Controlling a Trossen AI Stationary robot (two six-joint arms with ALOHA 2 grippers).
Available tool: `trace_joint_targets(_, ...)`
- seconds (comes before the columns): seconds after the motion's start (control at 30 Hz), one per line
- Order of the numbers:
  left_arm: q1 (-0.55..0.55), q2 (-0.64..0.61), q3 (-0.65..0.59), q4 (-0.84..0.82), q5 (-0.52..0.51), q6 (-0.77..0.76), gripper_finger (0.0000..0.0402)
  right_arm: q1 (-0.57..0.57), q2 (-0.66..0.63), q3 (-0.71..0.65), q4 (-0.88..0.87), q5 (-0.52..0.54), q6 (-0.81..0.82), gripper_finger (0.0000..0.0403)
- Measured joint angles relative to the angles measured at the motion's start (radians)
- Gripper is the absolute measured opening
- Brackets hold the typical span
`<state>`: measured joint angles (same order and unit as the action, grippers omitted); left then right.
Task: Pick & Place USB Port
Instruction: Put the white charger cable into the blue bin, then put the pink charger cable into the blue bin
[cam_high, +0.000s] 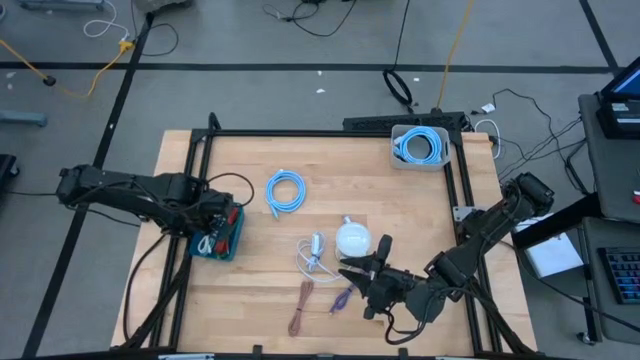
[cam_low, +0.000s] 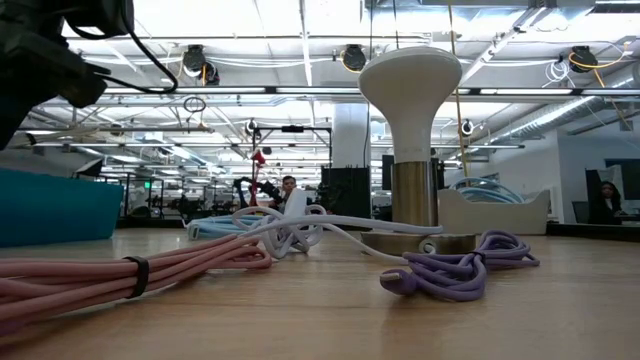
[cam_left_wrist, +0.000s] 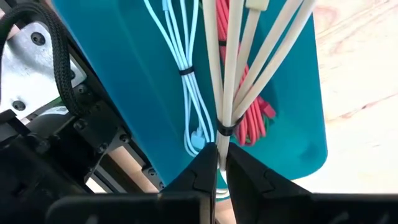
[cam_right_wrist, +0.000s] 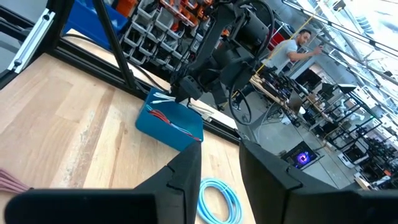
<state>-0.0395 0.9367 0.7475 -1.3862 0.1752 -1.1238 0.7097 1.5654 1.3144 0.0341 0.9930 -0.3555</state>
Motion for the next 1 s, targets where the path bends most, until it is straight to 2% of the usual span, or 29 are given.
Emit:
trace_joint_targets(0.13, 0.0, 0.0, 0.0, -0.009, -0.01, 0.007, 0.0031, 0.0, 0.0, 0.0, 0.0, 0.0, 0.0, 0.01)
trace_joint_targets(0.23, 0.0, 0.006, -0.001, -0.055, -0.038, 0.013, 0.0048, 0.0, 0.0, 0.0, 0.0, 0.0, 0.0, 0.01)
trace_joint_targets(0.53, 0.0, 0.063, -0.003, -0.051, -0.038, 0.025, 0.0191, 0.0, 0.0, 0.0, 0.006, 0.0, 0.0, 0.01)
trace_joint_targets(0.63, -0.002, 0.086, 0.002, -0.031, -0.027, 0.05, 0.0223, 0.0, 0.0, 0.0, 0.006, 0.0, 0.0, 0.01)
trace_joint_targets(0.73, -0.002, 0.092, 0.016, 0.042, -0.047, 0.101, 0.023, 0.0, 0.0, 0.0, 0.006, 0.0, -0.004, 0.01)
trace_joint_targets(0.9, -0.002, 0.092, 0.068, 0.169, -0.207, 0.194, 0.0224, 0.0, 0.0, 0.0, 0.006, 0.002, -0.004, 0.01)
trace_joint_targets(1.0, -0.002, 0.091, 0.099, 0.267, -0.232, 0.226, 0.0223, 0.0, 0.0, 0.0, 0.006, 0.002, -0.004, 0.01)
